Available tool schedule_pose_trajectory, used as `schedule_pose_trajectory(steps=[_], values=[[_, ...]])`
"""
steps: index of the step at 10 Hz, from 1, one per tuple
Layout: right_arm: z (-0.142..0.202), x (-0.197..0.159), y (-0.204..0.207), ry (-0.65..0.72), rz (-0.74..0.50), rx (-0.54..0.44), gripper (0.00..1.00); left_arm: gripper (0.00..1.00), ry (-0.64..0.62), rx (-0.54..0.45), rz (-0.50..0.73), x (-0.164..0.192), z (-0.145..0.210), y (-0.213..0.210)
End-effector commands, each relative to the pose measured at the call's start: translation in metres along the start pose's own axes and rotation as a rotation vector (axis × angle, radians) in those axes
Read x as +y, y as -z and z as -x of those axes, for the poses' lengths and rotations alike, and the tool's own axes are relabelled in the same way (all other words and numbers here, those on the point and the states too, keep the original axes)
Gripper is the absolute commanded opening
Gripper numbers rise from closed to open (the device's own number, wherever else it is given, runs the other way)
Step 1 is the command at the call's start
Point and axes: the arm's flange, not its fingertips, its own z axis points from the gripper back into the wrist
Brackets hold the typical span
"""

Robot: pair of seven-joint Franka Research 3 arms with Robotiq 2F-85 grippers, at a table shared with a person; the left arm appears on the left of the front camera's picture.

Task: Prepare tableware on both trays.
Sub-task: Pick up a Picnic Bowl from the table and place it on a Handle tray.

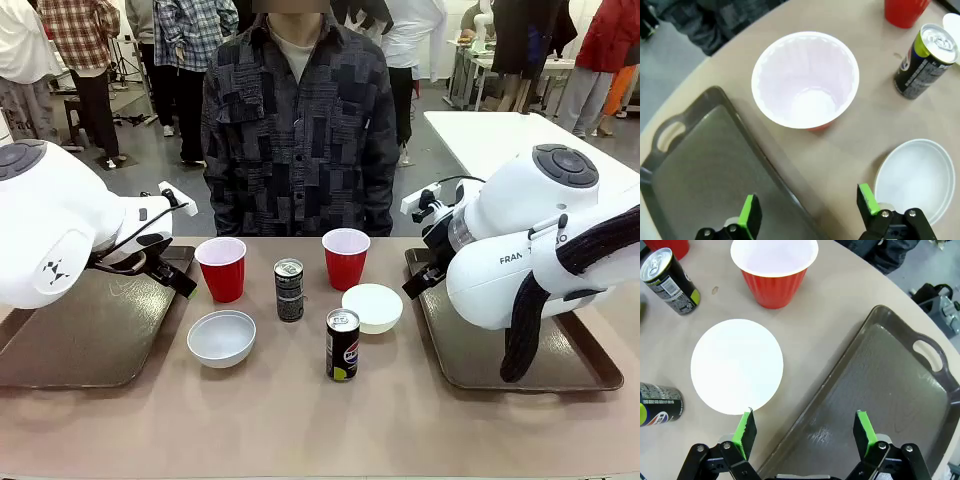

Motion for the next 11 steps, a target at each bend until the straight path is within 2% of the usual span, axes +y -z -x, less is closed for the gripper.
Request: schedule_pose_trajectory(steps=[1, 11], values=[[0.0, 0.0, 0.0, 0.0, 0.0, 0.0, 1.0, 1.0, 0.0, 0.0, 0.0, -0.0001, 0.0, 0.0], [0.0, 0.0, 0.0, 0.0, 0.0, 0.0, 1.0, 1.0, 0.0, 0.0, 0.0, -0.0001, 0.0, 0.0]])
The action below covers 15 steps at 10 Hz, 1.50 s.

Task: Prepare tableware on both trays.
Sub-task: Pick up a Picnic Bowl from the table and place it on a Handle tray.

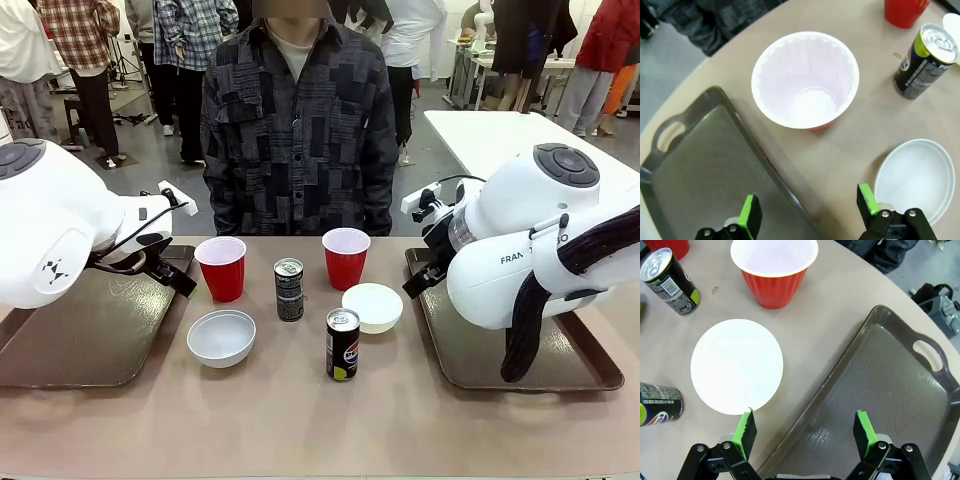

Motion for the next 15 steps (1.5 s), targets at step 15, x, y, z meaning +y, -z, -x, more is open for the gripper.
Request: schedule_pose_trajectory(steps=[15], values=[[0.048, -0.013, -0.147, 0.288, -0.468, 0.188, 1.0, 1.0, -0.133, 0.088, 0.6, 0.066, 0.046, -0.122]])
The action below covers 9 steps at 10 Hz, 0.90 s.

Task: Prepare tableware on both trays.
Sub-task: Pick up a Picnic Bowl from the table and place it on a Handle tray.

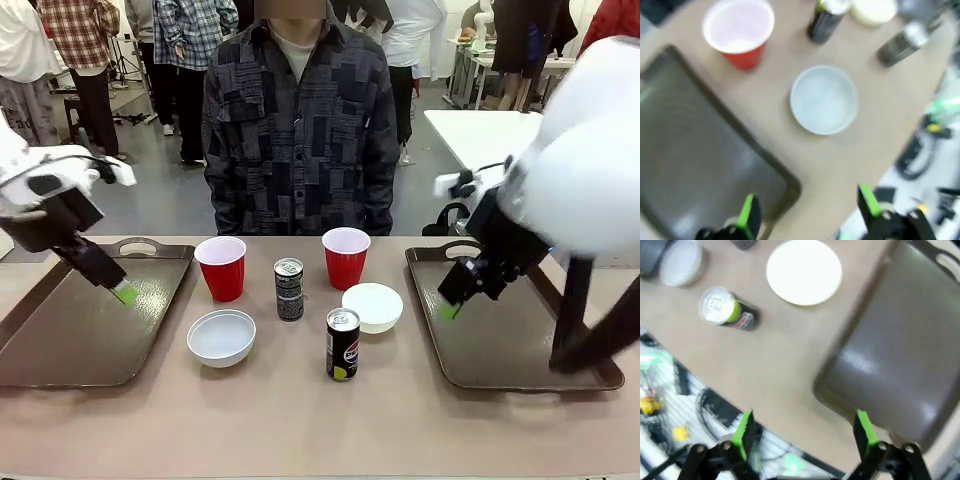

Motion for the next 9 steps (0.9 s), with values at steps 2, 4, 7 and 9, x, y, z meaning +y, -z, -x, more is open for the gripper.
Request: schedule_pose_trajectory(steps=[2, 4, 7, 9], values=[[0.065, -0.082, -0.038, 0.155, -0.494, -0.181, 1.0, 1.0, -0.153, -0.139, 0.432, 0.071, 0.042, -0.028], [0.101, -0.117, -0.039, 0.308, -0.549, -0.195, 1.0, 1.0, -0.29, -0.167, 0.486, 0.1, 0.067, -0.027], [0.139, -0.14, -0.044, 0.431, -0.525, -0.208, 1.0, 1.0, -0.502, -0.23, 0.417, 0.14, 0.095, -0.041], [0.153, -0.144, -0.046, 0.467, -0.498, -0.217, 1.0, 1.0, -0.562, -0.248, 0.365, 0.154, 0.109, -0.056]])
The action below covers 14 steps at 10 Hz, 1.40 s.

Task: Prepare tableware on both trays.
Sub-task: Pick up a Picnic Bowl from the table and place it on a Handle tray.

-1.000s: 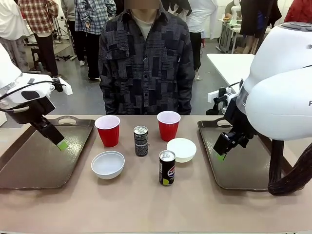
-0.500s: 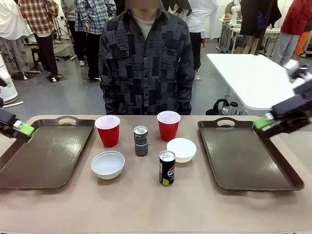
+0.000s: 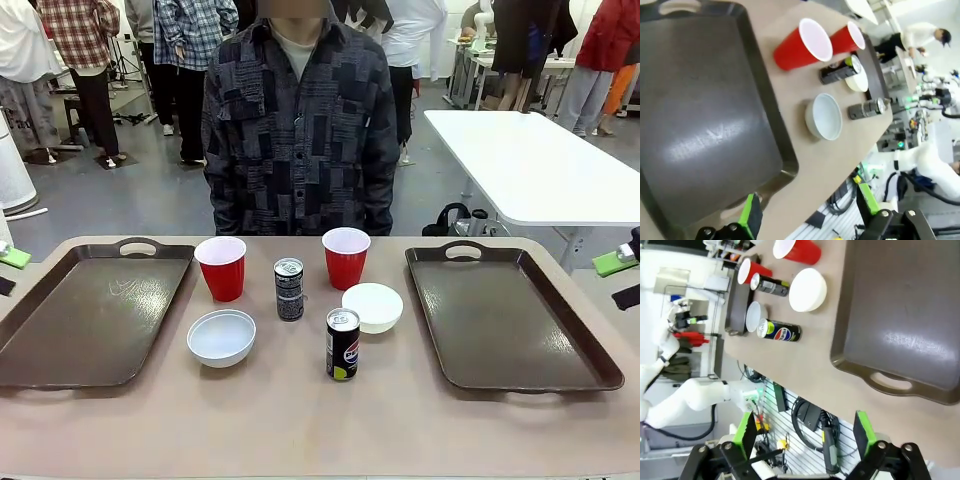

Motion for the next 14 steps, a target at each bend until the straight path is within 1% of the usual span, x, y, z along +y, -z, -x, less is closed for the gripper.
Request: schedule_pose_trajectory(steps=[1, 2, 4, 5, 6, 14], values=[[0.034, -0.001, 0.023, -0.004, 0.02, -0.01, 1.0, 1.0, -0.039, -0.034, -0.023, -0.005, -0.002, -0.003], [0.035, -0.002, 0.024, 0.009, 0.029, 0.001, 1.0, 1.0, -0.038, -0.04, -0.031, -0.005, 0.0, -0.003], [0.034, -0.004, 0.029, 0.029, 0.048, 0.033, 1.0, 1.0, -0.032, -0.085, -0.078, -0.009, -0.002, -0.006], [0.033, -0.002, 0.033, 0.015, 0.155, 0.051, 1.0, 1.0, 0.02, -0.131, -0.132, -0.015, 0.001, -0.006], [0.005, 0.0, -0.002, 0.025, 0.035, 0.01, 1.0, 1.0, -0.02, -0.041, -0.054, -0.002, -0.003, -0.011], [0.005, 0.0, -0.002, 0.025, 0.035, 0.01, 1.0, 1.0, -0.02, -0.041, -0.054, -0.002, -0.003, -0.011]])
